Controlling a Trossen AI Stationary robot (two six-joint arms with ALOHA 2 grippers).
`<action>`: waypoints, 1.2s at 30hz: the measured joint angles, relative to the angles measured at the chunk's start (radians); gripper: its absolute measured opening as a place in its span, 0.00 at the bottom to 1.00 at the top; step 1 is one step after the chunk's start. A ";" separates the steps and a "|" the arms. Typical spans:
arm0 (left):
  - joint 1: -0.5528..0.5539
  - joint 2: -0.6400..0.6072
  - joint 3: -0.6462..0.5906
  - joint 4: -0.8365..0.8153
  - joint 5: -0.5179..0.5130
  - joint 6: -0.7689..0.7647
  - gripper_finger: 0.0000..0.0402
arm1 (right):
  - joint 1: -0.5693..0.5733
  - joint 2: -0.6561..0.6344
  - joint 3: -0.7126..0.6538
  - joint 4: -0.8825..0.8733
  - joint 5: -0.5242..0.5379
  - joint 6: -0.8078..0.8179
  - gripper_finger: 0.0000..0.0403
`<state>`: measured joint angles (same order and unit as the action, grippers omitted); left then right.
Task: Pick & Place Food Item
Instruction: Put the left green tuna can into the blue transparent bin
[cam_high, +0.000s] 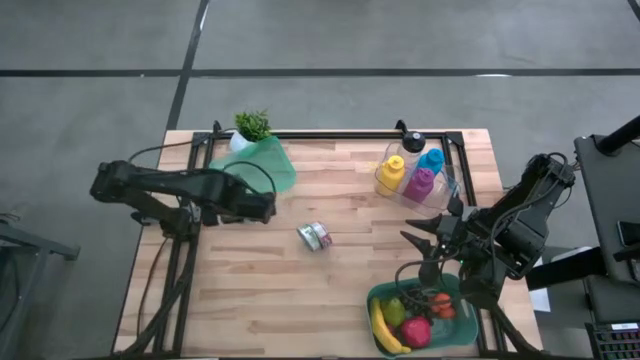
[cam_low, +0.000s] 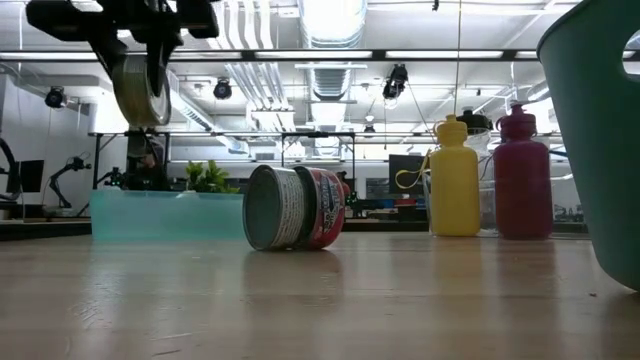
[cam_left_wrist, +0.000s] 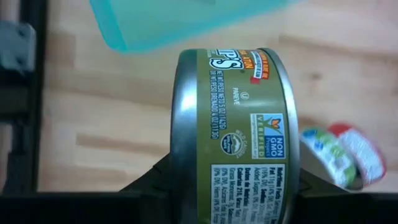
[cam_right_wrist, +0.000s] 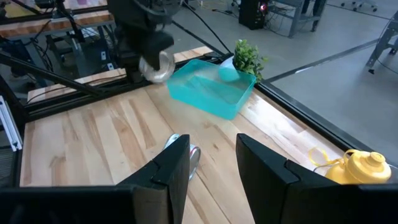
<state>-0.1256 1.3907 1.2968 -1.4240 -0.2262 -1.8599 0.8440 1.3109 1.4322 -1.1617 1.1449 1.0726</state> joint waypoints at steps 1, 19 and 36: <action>0.004 -0.014 0.000 -0.013 -0.019 0.000 0.35 | 0.000 0.000 0.000 0.000 0.000 0.000 0.31; 0.444 -0.054 -0.085 -0.002 -0.102 0.049 0.35 | 0.000 0.000 0.000 0.000 0.000 0.000 0.31; 0.586 -0.054 -0.397 0.276 0.043 0.109 0.35 | 0.000 0.000 0.000 0.000 0.000 0.000 0.31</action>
<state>0.4608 1.3369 0.9000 -1.1484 -0.1829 -1.7504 0.8436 1.3109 1.4322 -1.1614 1.1446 1.0726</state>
